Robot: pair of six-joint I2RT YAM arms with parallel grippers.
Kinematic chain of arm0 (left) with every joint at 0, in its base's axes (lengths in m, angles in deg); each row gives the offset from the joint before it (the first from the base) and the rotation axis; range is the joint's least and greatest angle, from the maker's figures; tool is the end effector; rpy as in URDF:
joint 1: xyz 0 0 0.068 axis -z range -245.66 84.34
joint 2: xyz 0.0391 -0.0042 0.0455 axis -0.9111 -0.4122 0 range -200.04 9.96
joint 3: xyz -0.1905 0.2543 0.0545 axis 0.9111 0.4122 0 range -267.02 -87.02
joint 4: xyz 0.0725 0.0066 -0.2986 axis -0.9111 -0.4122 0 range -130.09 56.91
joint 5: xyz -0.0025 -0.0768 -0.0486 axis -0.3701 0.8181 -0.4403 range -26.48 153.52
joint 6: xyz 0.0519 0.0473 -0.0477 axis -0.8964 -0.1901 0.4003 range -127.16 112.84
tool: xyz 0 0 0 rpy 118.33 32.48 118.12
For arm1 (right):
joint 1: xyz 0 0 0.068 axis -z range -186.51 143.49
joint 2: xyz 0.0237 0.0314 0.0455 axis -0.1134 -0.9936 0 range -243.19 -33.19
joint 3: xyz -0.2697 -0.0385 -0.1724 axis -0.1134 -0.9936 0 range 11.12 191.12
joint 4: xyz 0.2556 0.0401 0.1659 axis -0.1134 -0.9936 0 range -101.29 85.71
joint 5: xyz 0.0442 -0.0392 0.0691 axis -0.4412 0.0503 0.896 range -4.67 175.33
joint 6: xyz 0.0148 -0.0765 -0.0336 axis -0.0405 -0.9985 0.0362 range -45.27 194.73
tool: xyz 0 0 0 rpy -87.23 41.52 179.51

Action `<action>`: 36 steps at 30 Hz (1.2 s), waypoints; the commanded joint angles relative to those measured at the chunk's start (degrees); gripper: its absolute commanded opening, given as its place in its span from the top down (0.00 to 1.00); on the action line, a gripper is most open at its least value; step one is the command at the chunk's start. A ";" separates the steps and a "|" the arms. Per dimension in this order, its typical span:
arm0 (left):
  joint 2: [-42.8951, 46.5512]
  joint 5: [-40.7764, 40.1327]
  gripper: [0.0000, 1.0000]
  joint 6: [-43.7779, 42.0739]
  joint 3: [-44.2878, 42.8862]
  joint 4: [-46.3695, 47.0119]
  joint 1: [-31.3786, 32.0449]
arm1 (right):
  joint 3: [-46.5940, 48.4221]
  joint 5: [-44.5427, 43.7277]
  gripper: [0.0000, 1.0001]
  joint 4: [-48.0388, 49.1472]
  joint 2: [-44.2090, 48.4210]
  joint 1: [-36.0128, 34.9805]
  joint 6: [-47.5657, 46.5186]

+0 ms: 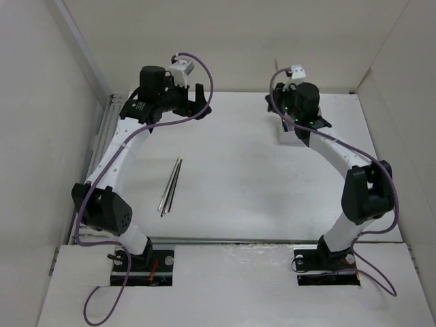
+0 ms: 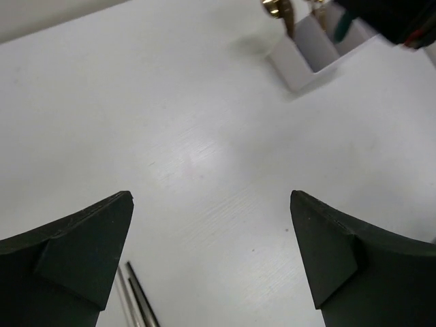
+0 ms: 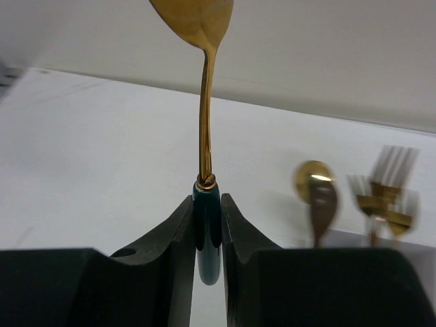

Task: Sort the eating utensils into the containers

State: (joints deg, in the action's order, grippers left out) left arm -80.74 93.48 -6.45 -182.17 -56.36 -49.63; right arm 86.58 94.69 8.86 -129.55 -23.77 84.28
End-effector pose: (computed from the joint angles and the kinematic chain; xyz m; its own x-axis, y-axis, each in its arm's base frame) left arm 0.4155 -0.1581 0.4663 -0.3185 0.0803 -0.9445 0.6896 0.7033 -0.1727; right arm 0.4708 0.1589 0.3580 -0.2010 0.1089 -0.9735 -0.4191 0.8887 0.1860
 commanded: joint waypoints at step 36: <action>-2.03 -27.67 0.00 -9.39 13.85 -2.83 -6.10 | 7.69 -12.01 0.55 -17.01 -13.25 9.08 -10.33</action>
State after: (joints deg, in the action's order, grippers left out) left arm -84.80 67.40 -11.81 -169.08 -59.51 -55.62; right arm 92.50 81.93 -8.32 -144.28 -14.59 73.46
